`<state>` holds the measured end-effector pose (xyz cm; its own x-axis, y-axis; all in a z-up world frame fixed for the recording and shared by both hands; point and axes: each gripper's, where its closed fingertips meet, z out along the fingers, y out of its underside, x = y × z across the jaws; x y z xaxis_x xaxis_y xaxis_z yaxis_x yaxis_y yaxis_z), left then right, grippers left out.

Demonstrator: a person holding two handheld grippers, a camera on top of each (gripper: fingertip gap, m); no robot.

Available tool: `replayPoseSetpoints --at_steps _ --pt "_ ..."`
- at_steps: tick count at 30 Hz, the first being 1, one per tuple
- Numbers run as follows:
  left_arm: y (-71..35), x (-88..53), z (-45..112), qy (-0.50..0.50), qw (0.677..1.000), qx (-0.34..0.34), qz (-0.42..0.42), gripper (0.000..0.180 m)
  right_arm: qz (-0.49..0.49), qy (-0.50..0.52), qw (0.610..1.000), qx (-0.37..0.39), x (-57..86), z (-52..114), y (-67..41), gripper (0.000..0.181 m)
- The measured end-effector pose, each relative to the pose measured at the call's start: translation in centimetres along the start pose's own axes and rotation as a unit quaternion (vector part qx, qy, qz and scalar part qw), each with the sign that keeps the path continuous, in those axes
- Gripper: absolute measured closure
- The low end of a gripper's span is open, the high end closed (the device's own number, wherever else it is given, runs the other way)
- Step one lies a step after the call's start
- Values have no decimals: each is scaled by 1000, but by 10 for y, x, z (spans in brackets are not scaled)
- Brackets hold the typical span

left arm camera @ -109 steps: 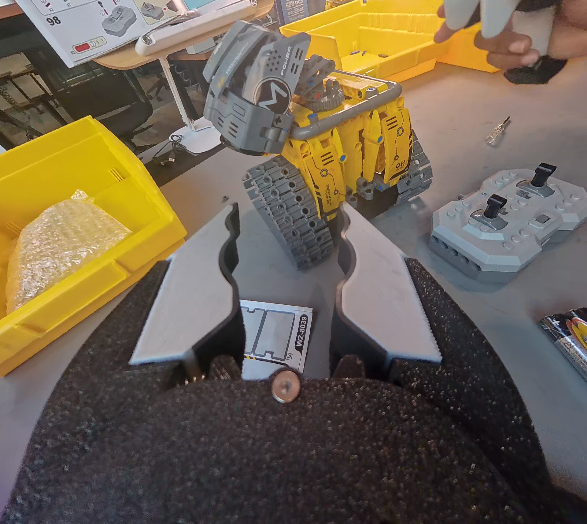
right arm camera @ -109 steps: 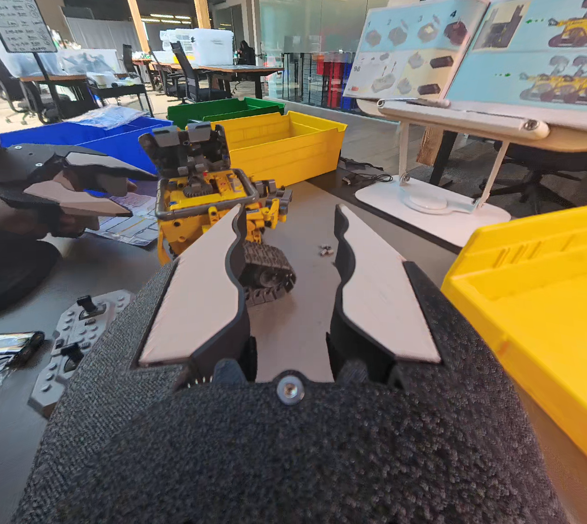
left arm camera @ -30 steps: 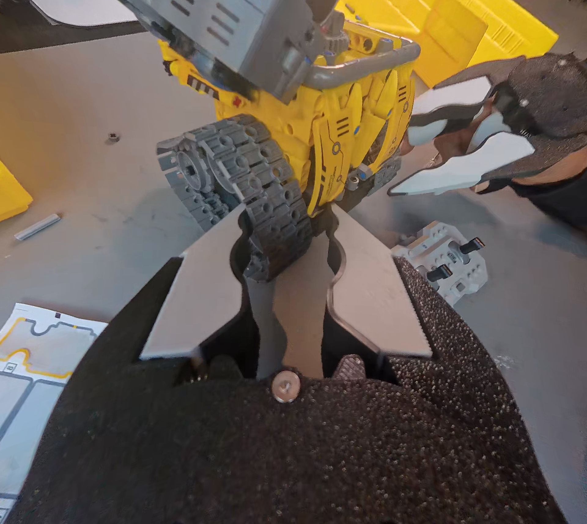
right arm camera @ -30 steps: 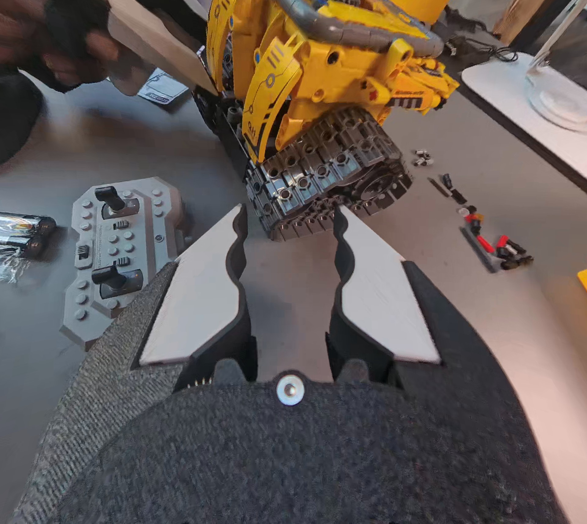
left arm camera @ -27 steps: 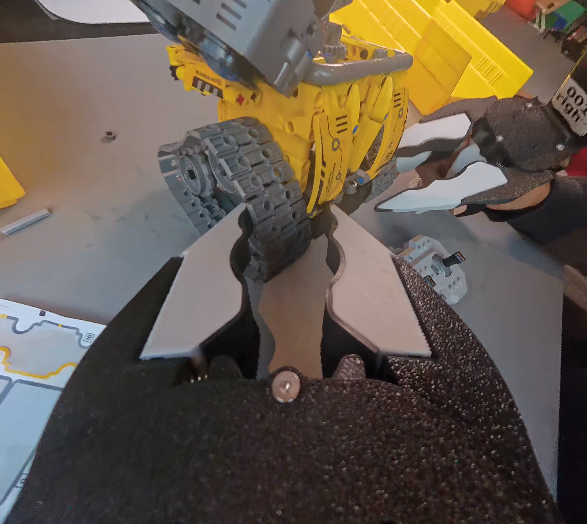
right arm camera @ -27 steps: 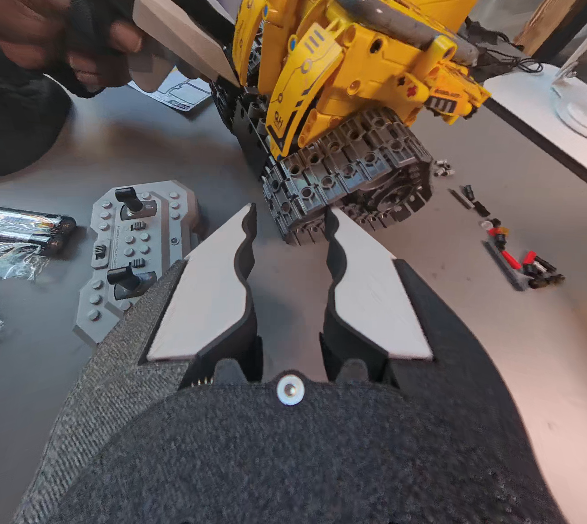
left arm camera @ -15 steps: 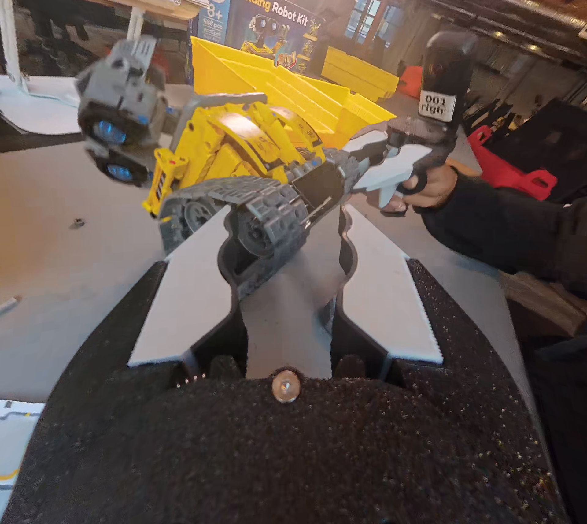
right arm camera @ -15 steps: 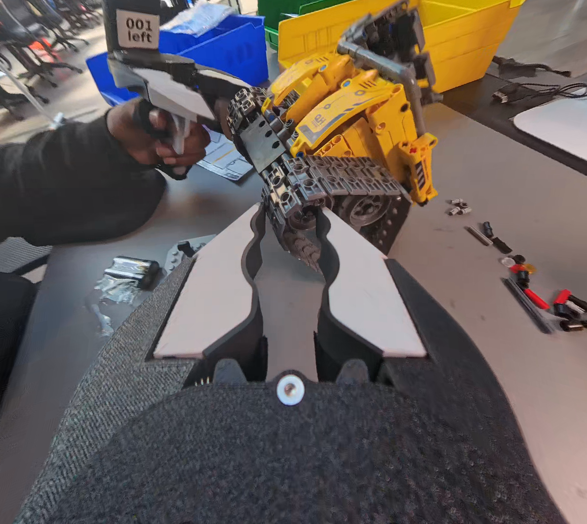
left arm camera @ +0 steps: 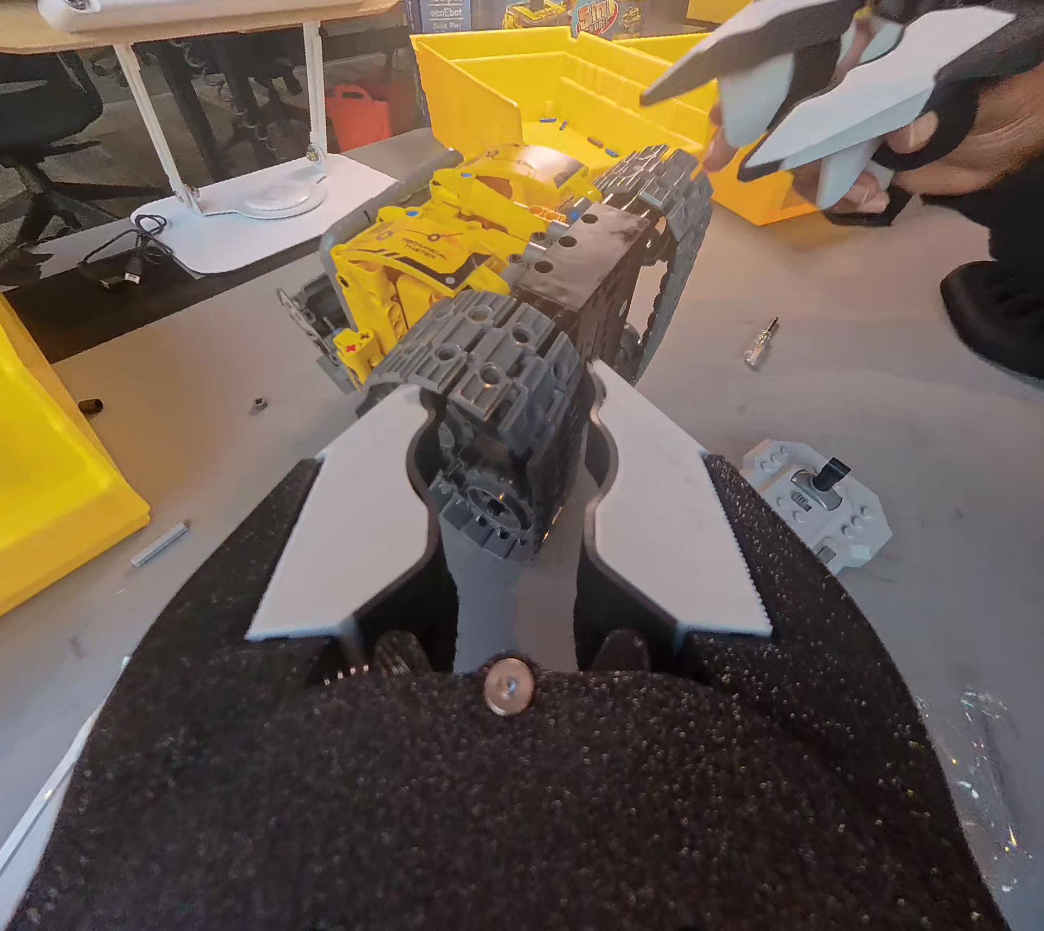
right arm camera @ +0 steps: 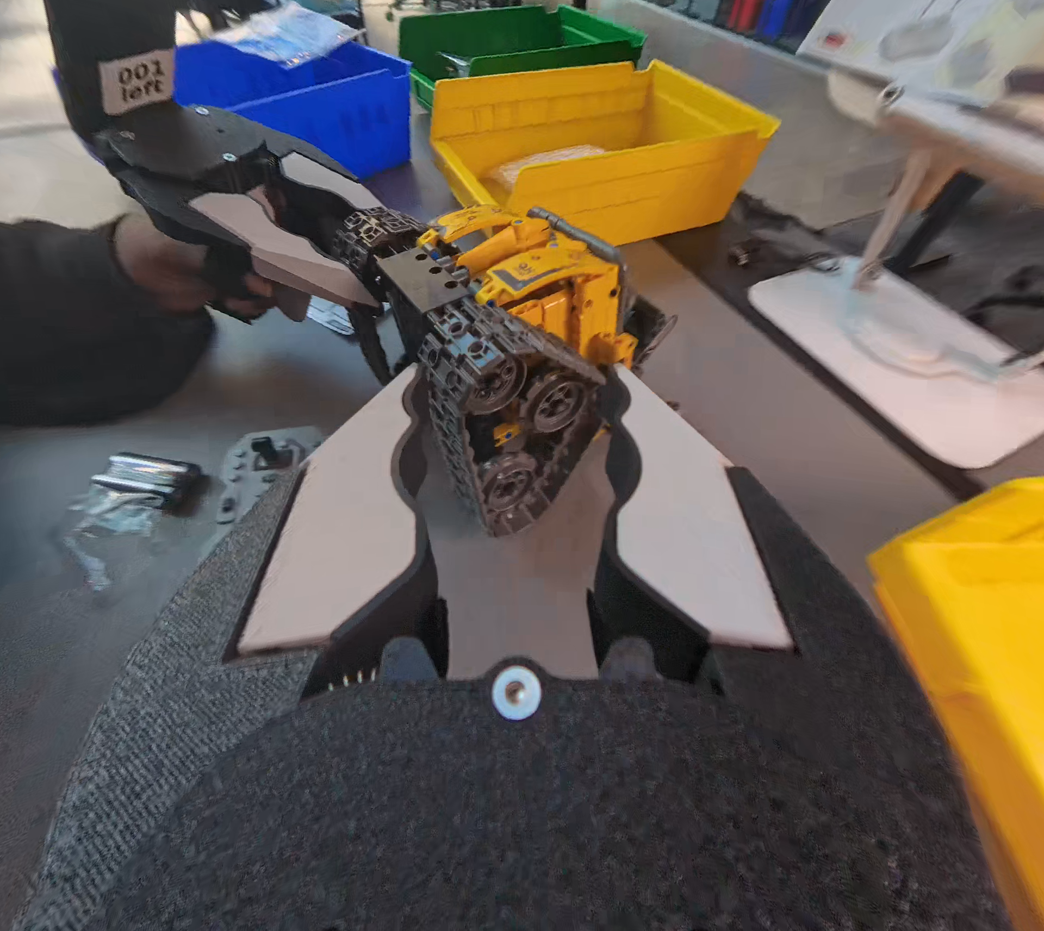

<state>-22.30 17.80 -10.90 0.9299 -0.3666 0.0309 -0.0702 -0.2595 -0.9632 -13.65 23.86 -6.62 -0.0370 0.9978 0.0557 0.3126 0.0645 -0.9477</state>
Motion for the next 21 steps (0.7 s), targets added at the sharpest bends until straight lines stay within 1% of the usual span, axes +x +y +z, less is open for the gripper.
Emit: replayPoseSetpoints --at_steps 2,5,8,9,10,11,14,19,21 --pt "-1 2 3 -5 1000 -2 0 134 -100 62 993 -2 -1 -9 -13 112" --pt "-2 3 6 -10 1000 -12 -4 133 -205 100 973 -22 -20 5 -9 101" --pt "-1 4 5 -10 1000 -15 -18 133 -327 157 930 -68 -18 27 9 100" --pt "0 4 5 -10 1000 -14 -22 133 -350 170 918 -74 -17 32 10 102" --pt "0 5 4 -10 1000 -12 -23 133 -350 180 917 -71 -18 36 9 105" --pt "0 6 4 -10 1000 -10 -23 133 -328 185 924 -67 -18 40 9 105" --pt "0 7 4 -13 1000 -9 -20 133 -240 198 948 -61 -15 45 10 98" --pt "0 8 2 -16 1000 -9 -22 133 -92 212 972 -32 -9 39 12 96" --pt "1 9 2 -15 1000 -9 -24 133 -42 216 975 -17 -9 38 13 99"
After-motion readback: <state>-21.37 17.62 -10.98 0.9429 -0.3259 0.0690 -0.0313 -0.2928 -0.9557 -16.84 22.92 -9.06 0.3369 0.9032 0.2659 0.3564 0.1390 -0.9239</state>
